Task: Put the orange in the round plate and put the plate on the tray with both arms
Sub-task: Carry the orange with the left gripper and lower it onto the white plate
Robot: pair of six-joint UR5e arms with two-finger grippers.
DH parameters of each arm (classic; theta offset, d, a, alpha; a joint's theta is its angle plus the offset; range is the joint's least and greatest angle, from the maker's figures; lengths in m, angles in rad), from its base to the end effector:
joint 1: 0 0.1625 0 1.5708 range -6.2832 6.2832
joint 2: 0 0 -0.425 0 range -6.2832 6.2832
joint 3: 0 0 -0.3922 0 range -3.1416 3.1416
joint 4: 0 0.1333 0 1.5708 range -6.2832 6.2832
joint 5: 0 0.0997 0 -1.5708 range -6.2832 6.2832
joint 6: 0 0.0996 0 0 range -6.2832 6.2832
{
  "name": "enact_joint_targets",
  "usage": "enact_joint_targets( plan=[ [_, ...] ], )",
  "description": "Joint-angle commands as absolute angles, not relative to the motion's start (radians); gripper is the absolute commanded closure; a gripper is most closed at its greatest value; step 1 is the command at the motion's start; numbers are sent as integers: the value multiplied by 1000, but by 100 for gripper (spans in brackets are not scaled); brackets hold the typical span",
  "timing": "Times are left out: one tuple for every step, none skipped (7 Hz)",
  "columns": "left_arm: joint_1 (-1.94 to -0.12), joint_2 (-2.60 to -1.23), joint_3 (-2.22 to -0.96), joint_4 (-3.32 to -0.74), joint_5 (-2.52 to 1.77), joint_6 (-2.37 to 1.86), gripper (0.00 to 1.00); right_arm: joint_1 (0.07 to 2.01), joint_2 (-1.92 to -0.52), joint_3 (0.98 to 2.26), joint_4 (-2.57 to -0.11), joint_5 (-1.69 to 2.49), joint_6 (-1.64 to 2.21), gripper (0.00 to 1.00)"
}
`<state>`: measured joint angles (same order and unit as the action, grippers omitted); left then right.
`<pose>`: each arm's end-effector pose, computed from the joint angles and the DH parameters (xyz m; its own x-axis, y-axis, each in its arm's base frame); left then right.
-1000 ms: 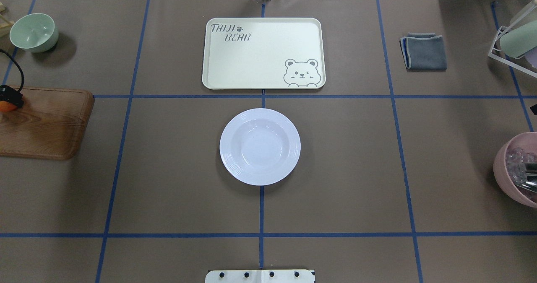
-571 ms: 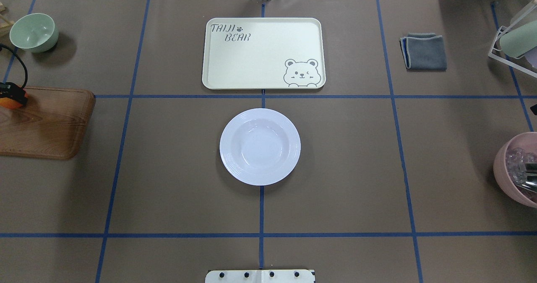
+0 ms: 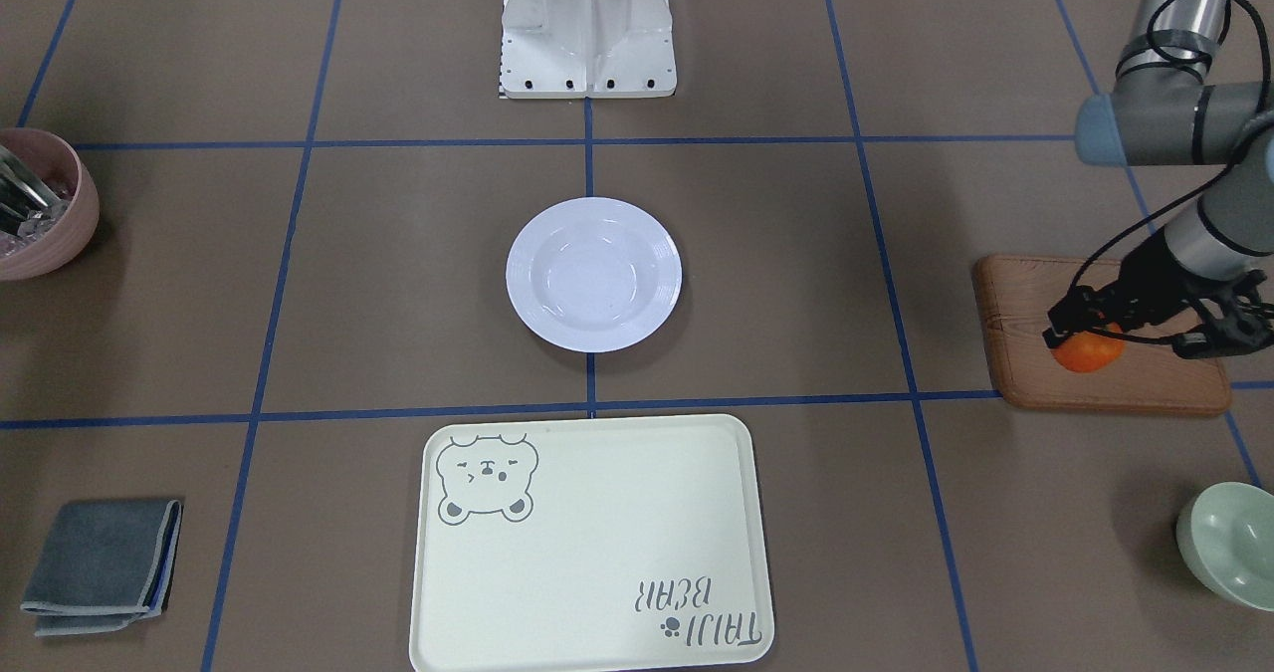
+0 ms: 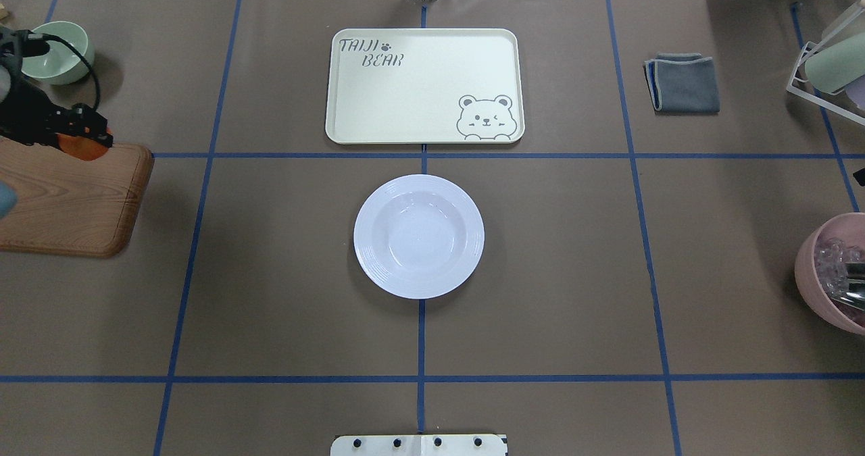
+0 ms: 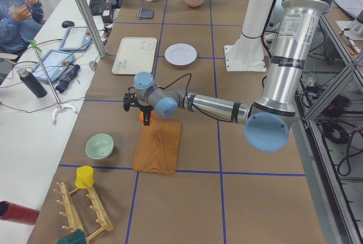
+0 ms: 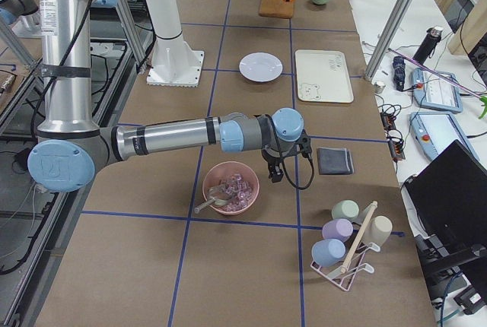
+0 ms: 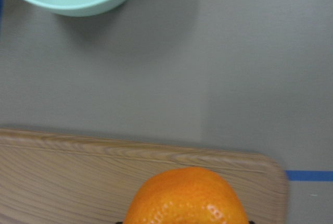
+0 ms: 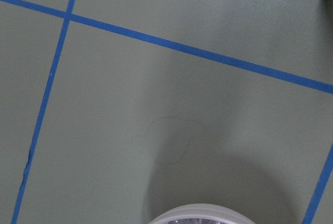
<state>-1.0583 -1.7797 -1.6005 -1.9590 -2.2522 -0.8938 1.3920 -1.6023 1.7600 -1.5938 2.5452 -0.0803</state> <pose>0.2304 -0.5535 0.4897 0.6201 -0.1099 -0.7768 0.1376 0.9900 -0.0302 -0.0353 -0.4817 0.5677 0.5171 -0.2868 0.8065 0.2184 0.9552 0.1996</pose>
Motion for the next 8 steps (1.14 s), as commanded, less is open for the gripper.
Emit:
enact_joint_targets(
  plan=[
    [-831,-1979,-1805,-1593,-2138,-1174,100,1381,-1601,1758,-1595,2546,-80,0],
    [-708,-2160,-1801,-1418,-2059,-1281,100,1373,-1601,1756,-1595,2546,-74,0],
    [-618,-2228,-1795,-1405,-2028,-1422,100,1368,-1600,1761,-1594,2548,-46,0],
    [-556,-2314,-1734,-1420,-1973,-1486,100,1368,-1601,1764,-1594,2548,-45,0],
    [-528,-2429,-1580,-1461,-1941,-1524,100,1368,-1601,1764,-1594,2548,-44,0],
    [-508,-2453,-1471,-1585,-1928,-1531,100,1368,-1601,1764,-1594,2548,-43,0],
    [-477,-2463,-1407,-1661,-1877,-1531,100,1368,-1601,1766,-1594,2549,-43,0],
    [-477,-2464,-1402,-1666,-1872,-1529,100,1368,-1600,1766,-1594,2548,-43,0]
  ],
)
